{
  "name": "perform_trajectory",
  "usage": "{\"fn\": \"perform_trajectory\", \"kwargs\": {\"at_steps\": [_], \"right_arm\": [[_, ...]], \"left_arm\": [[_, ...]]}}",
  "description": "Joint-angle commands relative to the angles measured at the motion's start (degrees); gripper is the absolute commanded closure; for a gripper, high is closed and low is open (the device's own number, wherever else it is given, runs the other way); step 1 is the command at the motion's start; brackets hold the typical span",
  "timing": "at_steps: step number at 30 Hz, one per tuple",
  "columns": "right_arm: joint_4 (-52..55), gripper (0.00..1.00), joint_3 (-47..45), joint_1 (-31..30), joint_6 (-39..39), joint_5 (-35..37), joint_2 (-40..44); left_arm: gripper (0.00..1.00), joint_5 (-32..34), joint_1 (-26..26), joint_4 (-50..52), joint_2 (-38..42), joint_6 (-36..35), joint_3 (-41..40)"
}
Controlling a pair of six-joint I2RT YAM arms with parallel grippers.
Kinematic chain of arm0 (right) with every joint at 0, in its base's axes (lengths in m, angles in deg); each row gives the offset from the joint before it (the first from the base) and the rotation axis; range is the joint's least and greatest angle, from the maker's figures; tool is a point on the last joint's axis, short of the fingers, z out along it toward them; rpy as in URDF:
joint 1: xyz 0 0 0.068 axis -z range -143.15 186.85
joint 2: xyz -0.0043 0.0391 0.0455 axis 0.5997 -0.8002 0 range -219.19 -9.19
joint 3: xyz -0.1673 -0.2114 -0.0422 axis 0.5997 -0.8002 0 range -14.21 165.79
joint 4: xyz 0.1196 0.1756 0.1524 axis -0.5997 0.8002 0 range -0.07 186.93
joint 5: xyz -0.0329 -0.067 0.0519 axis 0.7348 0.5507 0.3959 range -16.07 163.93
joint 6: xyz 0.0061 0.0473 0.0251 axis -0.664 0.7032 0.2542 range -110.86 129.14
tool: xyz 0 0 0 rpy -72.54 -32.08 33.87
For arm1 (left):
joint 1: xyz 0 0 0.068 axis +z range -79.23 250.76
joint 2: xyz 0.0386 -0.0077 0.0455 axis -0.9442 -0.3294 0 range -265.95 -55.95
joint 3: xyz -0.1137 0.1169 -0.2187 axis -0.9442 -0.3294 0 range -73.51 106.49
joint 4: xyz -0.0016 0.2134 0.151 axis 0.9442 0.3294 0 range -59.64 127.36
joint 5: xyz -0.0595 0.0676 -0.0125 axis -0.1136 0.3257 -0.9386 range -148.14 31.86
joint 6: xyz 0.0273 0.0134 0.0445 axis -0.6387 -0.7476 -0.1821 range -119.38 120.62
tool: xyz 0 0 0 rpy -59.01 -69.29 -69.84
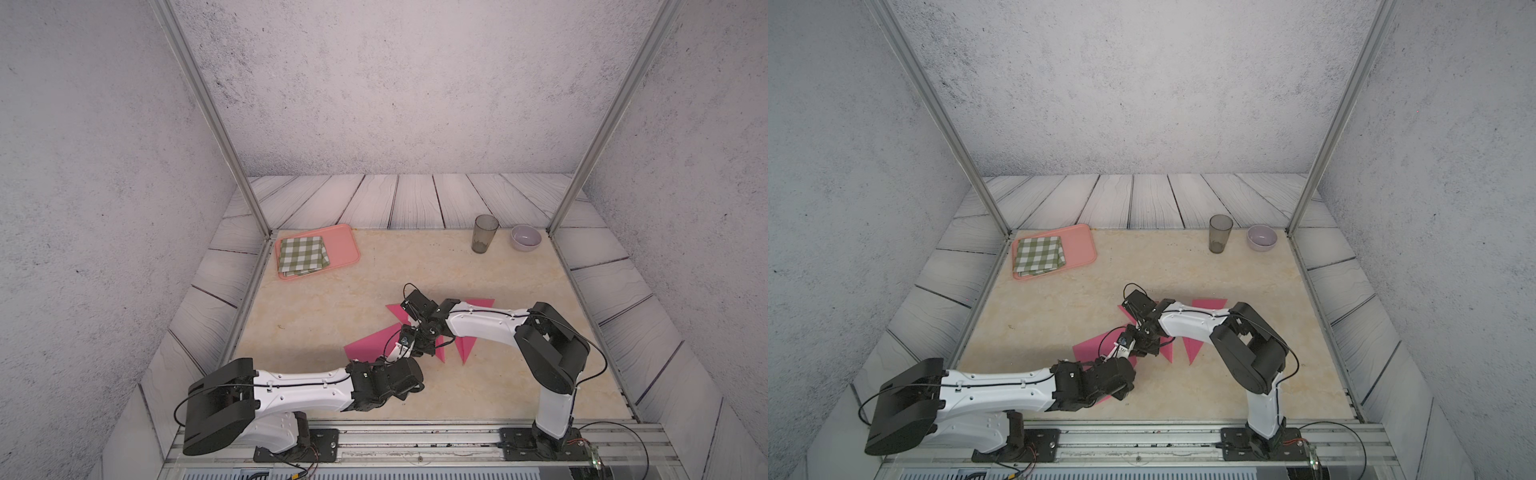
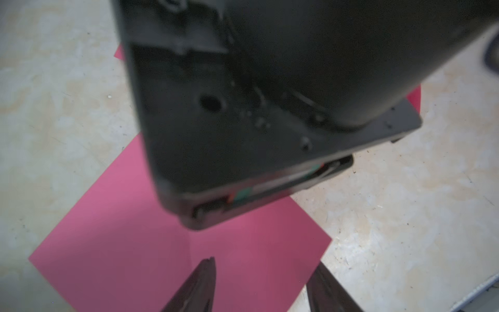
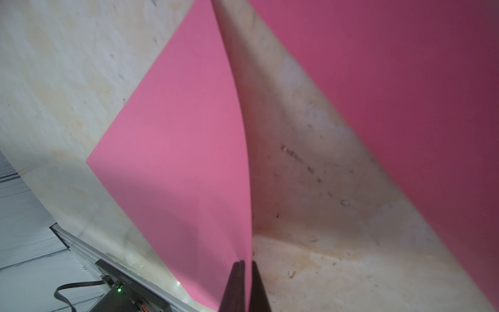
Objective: Fold the square paper diagonally
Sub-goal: Fold the paper at the center of the board.
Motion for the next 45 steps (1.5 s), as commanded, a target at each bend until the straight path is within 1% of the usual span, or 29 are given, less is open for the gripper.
{"fn": "perform_trajectory", "kwargs": {"at_steps": [1,4,5,7,10,11,14,16,18,21,22,24,27,29,31,34,37,40,42,45], "right_arm": [[0.52,0.98,-0.37,0.17,0.77,0.41,1.46],[0.63,0.98,-0.22,0.12,0.77,0.52,1.81],[0.63,0.98,-0.22,0.16,0.77,0.47,1.89],[0.54,0.98,-0.2,0.12,0.75,0.46,1.98],[0.37,0.98,-0.34,0.17,0.67,0.31,1.98],[0.3,0.97,-0.39,0.12,0.68,0.37,2.14],[-0.02,0.95,-0.66,0.16,0.51,0.28,2.14],[-0.37,0.89,-0.79,0.12,0.35,0.04,2.14],[-1.12,0.74,-1.03,0.06,0.11,-0.4,2.31],[-3.84,0.51,-1.92,-0.06,-0.3,-0.84,3.75],[-4.68,0.48,-2.1,-0.14,-0.73,-0.82,4.34],[-5.31,0.45,-2.07,-0.3,-2.08,-0.08,6.25],[-5.01,0.43,-1.55,-0.32,-5.08,1.29,9.23],[-4.13,0.43,-0.24,-0.19,-7.97,1.07,10.66],[-3.09,0.43,1.36,-0.08,-10.98,-0.12,11.56],[-1.28,0.45,4.39,0.94,-14.65,-2.15,11.57],[1.7,0.5,9.08,2.57,-19.42,-4.56,8.81],[6.96,0.57,16.21,3.2,-25.88,-7.53,4.11],[9.61,0.59,20.32,3.2,-29.11,-9.2,1.1],[13.77,0.63,25.89,3.19,-34.57,-13.59,-4.12]], "left_arm": [[0.49,1.89,-0.16,0.24,-1.52,-0.95,1.33],[0.53,1.63,-0.11,0.03,-2.1,-1.21,1.32],[0.57,1.46,-0.09,-0.14,-2.22,-1.3,1.4],[0.64,1.22,-0.15,-0.25,-2.31,-1.45,1.5],[0.83,1.12,-0.1,0.07,-2.15,-1.83,1.72],[0.87,1.22,-0.13,0.43,-1.93,-1.96,1.68],[0.9,0.98,-0.16,1.6,-1.21,-2.48,1.67],[0.94,0.31,-0.09,2.87,-0.84,-2.99,2.02],[1.0,-0.8,-0.1,4.69,-0.47,-3.8,2.64],[1.0,-1.48,-0.09,8.2,0.63,-4.08,3.21],[1.0,-1.37,-0.09,10.01,1.27,-3.82,3.45],[1.0,-1.02,-0.09,14.29,3.44,-3.04,3.78],[1.0,-0.62,-0.09,19.59,7.8,-2.03,3.72],[1.0,-0.82,-0.09,21.37,10.68,-2.56,3.4],[1.0,-1.24,-0.09,21.58,13.18,-4.16,2.95],[1.0,-0.12,-0.16,23.63,16.39,-5.15,2.85],[1.0,0.11,-0.1,24.54,19.39,-6.32,2.26],[1.0,-0.39,-0.01,24.83,20.74,-7.54,1.59],[1.0,-0.09,-0.05,24.91,20.51,-7.38,1.33],[1.0,-0.02,0.02,24.63,18.49,-7.28,1.71]]}}
